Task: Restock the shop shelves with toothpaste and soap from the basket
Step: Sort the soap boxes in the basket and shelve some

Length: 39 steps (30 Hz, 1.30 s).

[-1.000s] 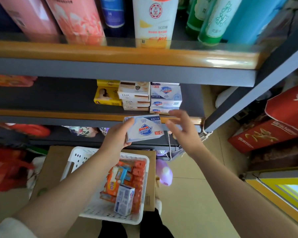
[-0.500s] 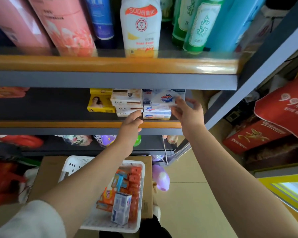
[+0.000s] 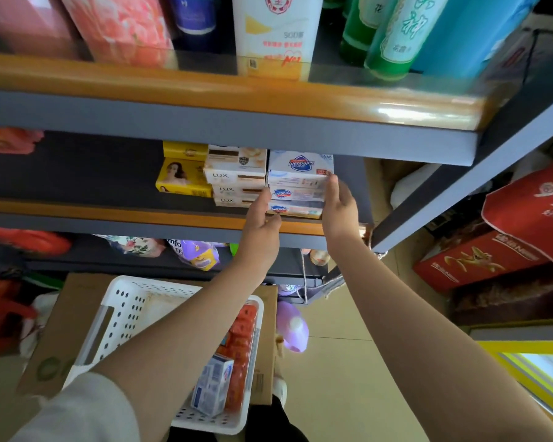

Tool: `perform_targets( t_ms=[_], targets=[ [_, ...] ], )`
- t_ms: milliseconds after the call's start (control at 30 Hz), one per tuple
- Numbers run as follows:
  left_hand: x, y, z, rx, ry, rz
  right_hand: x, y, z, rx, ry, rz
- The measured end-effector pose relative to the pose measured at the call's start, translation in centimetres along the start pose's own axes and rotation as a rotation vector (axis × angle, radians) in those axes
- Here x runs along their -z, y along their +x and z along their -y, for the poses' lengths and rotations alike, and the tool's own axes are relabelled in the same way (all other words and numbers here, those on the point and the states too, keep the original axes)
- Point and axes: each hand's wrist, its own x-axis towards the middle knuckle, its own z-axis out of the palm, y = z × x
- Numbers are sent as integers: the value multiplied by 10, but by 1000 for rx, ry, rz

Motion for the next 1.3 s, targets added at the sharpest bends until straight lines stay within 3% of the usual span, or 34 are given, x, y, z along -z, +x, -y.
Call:
perform_targets(
  t_ms=[267, 533, 700, 767, 900, 1000, 1133, 1300],
  targets=[
    [4, 3, 3, -67, -79, 3, 5, -2, -16, 105, -42, 22],
    [19, -9, 7, -88, 32, 58, 14, -18, -25, 154, -181, 26],
    [68, -40, 33, -122, 354, -6, 7, -61, -50, 161, -163, -233],
    [100, -57, 60, -20, 487, 23, -8, -82, -68, 117, -236, -61],
    [156, -92, 117, 192, 804, 160, -55, -116, -106, 83, -647, 520],
    [183, -110, 147, 331, 858, 167, -92, -132, -139, 46, -927, 829],
    [201, -118, 170, 369, 826, 174, -129, -144, -178, -152, -1011, 953],
    [213, -111, 188, 376, 795, 167, -149, -147, -208, -163, -1095, 952]
  ],
)
